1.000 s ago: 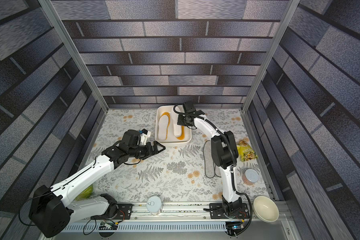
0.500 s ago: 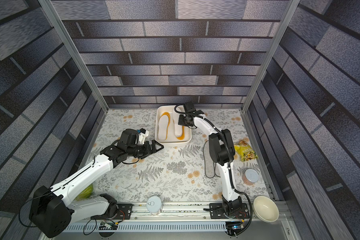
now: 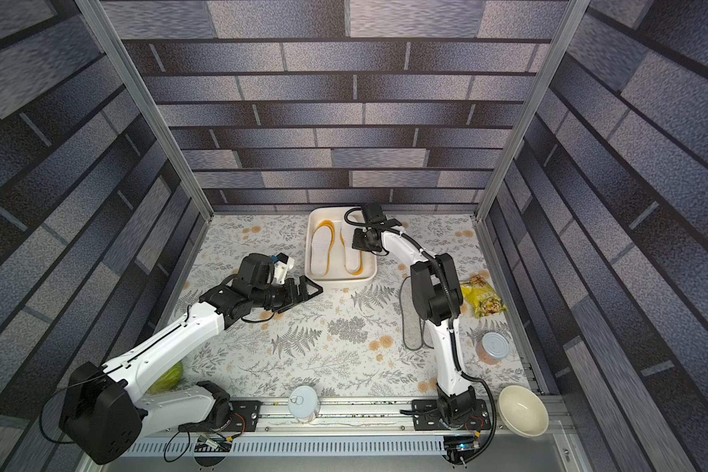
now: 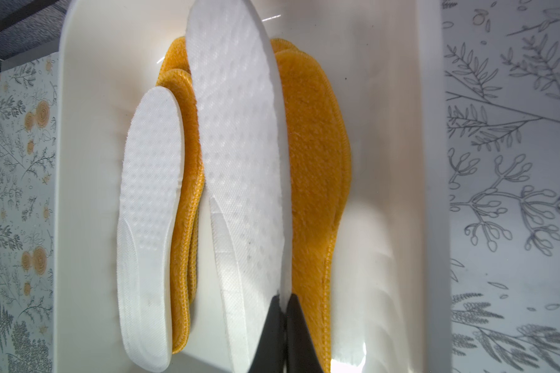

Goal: Put the insoles into the storage box
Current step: Place the insole in the storage box.

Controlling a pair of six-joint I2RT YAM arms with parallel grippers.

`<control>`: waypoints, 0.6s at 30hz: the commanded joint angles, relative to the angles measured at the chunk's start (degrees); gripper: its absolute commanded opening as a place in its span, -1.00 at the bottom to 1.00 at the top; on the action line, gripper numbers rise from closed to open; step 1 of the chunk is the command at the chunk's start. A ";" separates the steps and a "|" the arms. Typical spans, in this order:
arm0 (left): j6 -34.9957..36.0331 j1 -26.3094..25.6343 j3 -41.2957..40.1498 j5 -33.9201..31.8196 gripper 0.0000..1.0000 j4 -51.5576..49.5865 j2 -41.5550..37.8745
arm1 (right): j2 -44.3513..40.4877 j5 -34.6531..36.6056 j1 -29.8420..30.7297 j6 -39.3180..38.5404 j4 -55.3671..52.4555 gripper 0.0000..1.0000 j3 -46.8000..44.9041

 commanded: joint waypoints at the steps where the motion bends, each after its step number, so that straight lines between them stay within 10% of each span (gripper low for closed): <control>1: 0.92 0.57 1.30 0.87 1.00 -0.40 -0.28 | 0.99 -0.06 -0.52 -0.67 -0.33 -1.00 -1.05; 18: 0.89 0.48 1.22 0.76 1.00 -0.24 -0.19 | 4.29 -0.52 -1.26 -2.06 -2.90 -1.00 1.51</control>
